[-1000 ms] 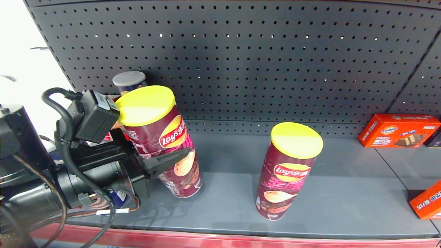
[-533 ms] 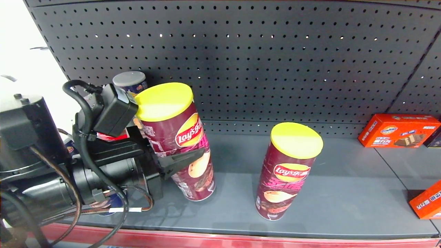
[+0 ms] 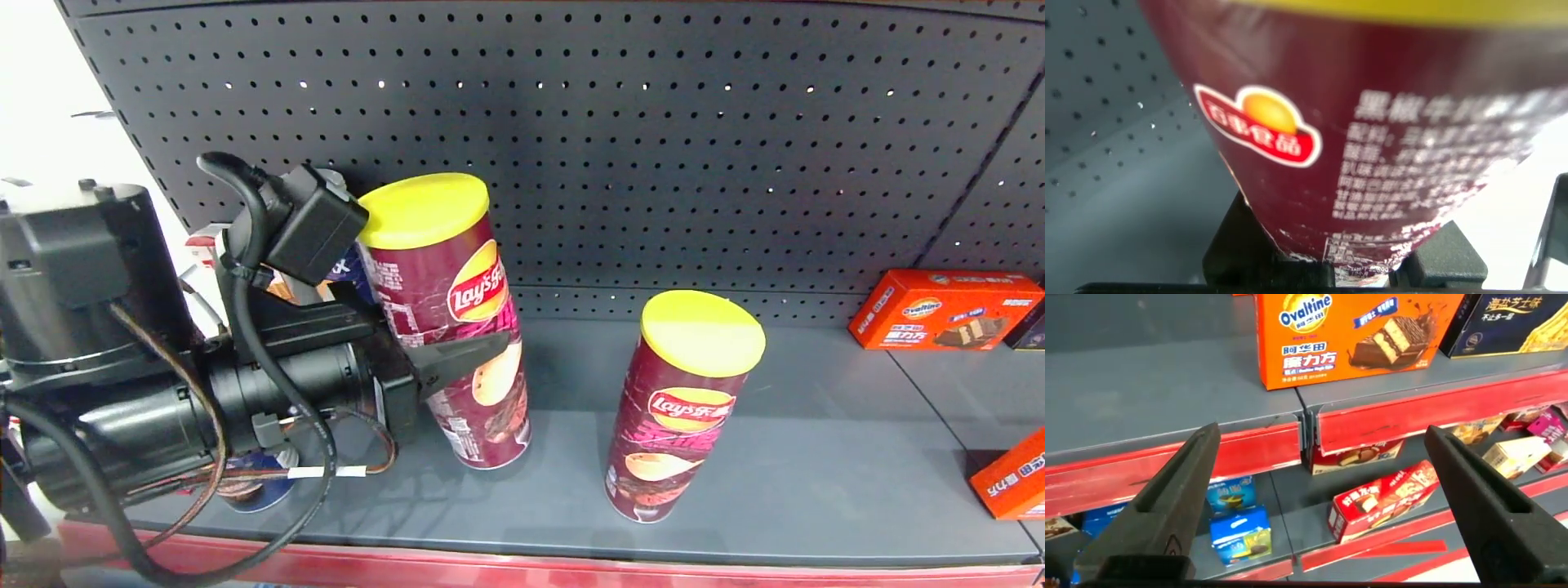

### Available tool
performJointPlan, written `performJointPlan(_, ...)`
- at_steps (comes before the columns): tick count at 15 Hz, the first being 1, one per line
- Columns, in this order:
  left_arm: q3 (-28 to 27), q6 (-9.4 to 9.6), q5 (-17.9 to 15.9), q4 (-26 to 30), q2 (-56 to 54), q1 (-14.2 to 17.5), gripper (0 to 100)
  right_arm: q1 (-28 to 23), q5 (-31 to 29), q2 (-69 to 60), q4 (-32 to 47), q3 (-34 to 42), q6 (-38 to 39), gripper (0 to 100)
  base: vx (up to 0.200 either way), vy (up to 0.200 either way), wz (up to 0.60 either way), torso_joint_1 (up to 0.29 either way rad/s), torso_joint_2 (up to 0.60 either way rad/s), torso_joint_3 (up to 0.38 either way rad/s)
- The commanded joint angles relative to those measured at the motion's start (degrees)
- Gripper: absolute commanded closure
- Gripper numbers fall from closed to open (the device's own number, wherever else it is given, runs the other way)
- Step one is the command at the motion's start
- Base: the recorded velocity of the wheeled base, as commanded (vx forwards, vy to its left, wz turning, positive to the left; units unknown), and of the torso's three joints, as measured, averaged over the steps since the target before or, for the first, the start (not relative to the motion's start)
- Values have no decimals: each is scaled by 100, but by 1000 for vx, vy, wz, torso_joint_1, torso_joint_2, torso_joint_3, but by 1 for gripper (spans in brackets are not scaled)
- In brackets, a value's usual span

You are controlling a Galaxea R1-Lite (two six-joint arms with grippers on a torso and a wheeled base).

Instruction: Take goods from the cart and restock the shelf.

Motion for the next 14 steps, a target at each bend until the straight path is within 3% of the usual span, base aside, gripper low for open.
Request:
performJointPlan(1, -414, 4, -25, 254, 243, -2, 100, -1, -2, 13, -2, 0, 2, 0, 0, 0, 0, 0, 0, 0)
performJointPlan(6, -766, 13, -25, 465, 665, -64, 100, -1, -2, 13, -2, 0, 2, 0, 0, 0, 0, 0, 0, 0)
performJointPlan(8, -1082, 13, -34, 913, 779, -72, 100, -1, -2, 13, -2, 0, 2, 0, 0, 0, 0, 0, 0, 0)
performJointPlan(10, -1381, 329, -34, 878, 1131, 24, 100, -1, -2, 13, -2, 0, 2, 0, 0, 0, 0, 0, 0, 0)
performJointPlan(14, -1741, 725, -157, 843, 1614, 130, 100, -1, -2, 13, -2, 0, 2, 0, 0, 0, 0, 0, 0, 0)
